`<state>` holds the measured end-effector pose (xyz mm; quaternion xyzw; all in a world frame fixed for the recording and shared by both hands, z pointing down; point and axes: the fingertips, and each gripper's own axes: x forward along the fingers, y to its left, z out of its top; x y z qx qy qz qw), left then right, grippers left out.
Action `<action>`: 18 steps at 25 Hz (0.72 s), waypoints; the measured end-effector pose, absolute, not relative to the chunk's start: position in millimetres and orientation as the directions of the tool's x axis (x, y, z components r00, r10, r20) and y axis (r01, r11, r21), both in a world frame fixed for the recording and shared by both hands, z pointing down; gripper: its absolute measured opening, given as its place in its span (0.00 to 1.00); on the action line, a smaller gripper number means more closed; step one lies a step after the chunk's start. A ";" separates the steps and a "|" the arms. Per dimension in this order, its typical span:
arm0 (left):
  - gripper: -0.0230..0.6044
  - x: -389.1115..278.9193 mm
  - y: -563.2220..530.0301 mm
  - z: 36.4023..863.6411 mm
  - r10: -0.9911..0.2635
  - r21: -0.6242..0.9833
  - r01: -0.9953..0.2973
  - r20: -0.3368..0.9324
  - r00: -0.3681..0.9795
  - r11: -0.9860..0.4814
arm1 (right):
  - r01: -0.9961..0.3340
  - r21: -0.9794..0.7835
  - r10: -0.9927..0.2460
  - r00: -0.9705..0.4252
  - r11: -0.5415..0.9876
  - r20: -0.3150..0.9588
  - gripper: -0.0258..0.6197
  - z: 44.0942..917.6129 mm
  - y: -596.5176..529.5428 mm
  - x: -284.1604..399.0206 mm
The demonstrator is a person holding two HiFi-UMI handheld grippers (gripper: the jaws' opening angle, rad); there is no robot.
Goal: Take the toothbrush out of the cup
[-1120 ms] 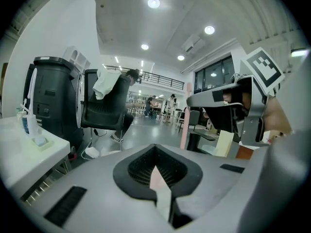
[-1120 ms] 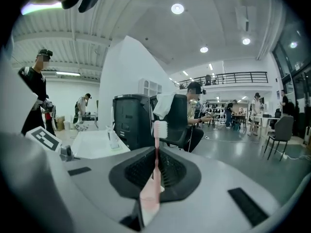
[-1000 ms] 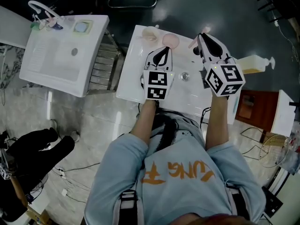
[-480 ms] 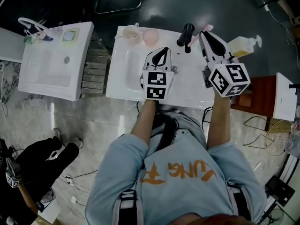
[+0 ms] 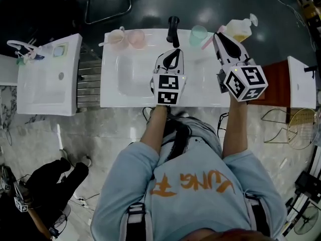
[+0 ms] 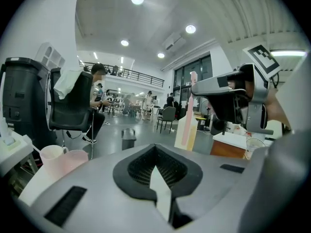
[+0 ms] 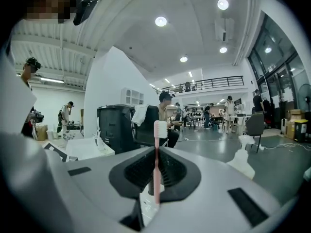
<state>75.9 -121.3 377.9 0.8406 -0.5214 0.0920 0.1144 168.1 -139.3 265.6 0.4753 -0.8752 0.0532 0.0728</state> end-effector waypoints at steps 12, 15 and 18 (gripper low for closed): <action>0.05 175.6 -104.3 386.2 -0.796 0.105 -0.843 0.287 0.533 -0.527 | -0.899 -0.024 -0.868 -0.429 0.437 0.251 0.10 292.6 -114.1 275.3; 0.05 198.7 -99.6 390.9 -0.777 0.111 -0.828 0.294 0.556 -0.550 | -0.910 -0.033 -0.865 -0.404 0.413 0.299 0.10 305.8 -109.3 297.8; 0.05 220.8 -93.5 397.4 -0.754 0.114 -0.809 0.306 0.581 -0.577 | -0.918 -0.045 -0.855 -0.384 0.394 0.348 0.10 321.7 -105.3 315.8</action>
